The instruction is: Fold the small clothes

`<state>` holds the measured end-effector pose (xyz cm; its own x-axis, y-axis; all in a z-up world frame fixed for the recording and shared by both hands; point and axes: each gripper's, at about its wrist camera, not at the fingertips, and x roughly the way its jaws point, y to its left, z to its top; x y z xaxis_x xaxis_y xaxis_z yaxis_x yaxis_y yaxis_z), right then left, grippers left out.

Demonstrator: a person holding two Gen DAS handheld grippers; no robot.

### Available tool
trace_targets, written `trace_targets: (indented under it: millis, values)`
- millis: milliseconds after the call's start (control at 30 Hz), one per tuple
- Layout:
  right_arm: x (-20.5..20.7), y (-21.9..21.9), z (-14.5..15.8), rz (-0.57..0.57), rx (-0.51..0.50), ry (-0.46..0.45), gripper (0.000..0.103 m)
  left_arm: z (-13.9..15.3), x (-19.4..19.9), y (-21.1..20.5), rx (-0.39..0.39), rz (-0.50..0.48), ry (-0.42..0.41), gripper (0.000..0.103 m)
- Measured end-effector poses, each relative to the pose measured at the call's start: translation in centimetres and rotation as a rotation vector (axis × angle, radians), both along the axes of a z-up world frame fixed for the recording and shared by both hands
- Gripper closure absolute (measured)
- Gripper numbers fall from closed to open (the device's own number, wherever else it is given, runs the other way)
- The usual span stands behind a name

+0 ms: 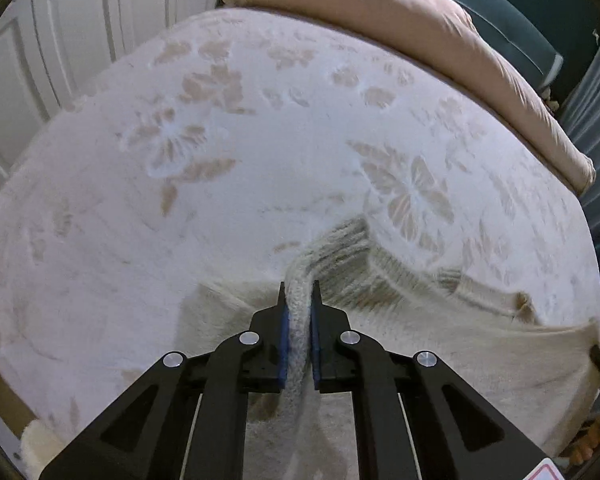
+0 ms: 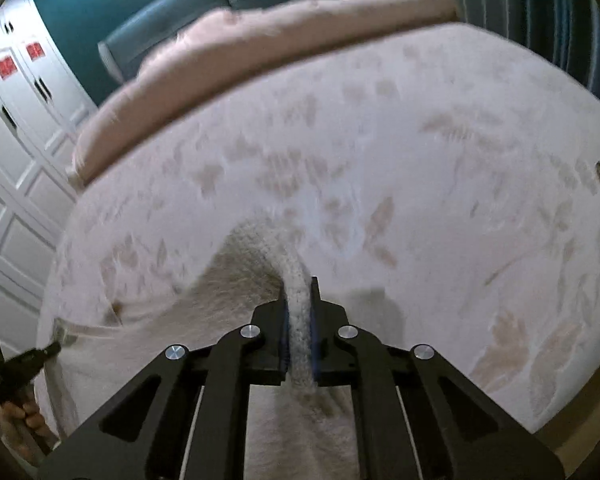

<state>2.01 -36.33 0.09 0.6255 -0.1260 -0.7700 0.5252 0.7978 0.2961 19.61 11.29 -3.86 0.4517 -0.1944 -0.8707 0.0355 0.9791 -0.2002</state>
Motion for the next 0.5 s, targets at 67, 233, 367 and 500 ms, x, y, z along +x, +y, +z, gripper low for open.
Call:
trace_targets:
  millis: [67,233,367,500]
  values:
    - [0.8,-0.4,-2.3,0.005,-0.021,0.088,0.096,-1.7,0.4,-0.3,0.070,-0.008,0.031,0.097]
    - [2.3,0.3,-6.1,0.021,-0.054,0.242,0.087,-3.5,0.4,-1.1,0.157,-0.010,0.054,0.088]
    - [0.5,2.8,-0.9,0.015,-0.078,0.123,0.077,1.0,-2.3,-1.8,0.162,-0.023,-0.045,0.084]
    - [-1.0,9.3,0.4,0.191,-0.012,0.078,0.077,4.0,-6.7,-4.7,0.152,-0.112,-0.095,0.072]
